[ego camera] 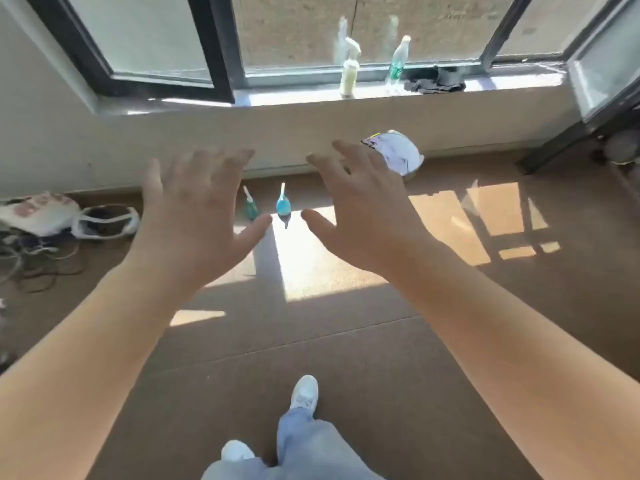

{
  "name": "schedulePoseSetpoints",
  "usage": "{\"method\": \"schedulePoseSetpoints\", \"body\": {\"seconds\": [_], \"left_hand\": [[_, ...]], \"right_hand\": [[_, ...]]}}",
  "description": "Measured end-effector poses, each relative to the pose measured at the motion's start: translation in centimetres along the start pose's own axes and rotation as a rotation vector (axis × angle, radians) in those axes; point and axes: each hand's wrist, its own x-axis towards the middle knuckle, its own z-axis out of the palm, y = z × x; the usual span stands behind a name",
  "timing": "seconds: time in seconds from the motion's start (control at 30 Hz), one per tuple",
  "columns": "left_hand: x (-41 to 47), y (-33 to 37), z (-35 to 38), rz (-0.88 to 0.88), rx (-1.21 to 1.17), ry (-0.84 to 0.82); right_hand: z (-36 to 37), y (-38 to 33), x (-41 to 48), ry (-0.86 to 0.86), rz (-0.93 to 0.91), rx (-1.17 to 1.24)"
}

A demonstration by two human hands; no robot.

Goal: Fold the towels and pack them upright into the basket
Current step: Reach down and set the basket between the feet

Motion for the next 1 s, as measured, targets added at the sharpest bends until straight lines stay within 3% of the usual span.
{"method": "schedulePoseSetpoints", "body": {"seconds": [0.37,0.57,1.0], "left_hand": [[-19.2,-9.5,1.8,-0.443,-0.064,-0.096],[-31.4,-12.9,0.8,-0.676,-0.071,-0.064],[-62.9,-17.4,-3.9,-1.275,-0.002,0.033]], "right_hand": [[10.1,-15.7,-3.1,-0.225,-0.396,0.075],[12.3,-25.9,-7.5,-0.304,-0.633,0.066],[16.8,-52.6,-25.3,-0.415,-1.223,0.089]]}}
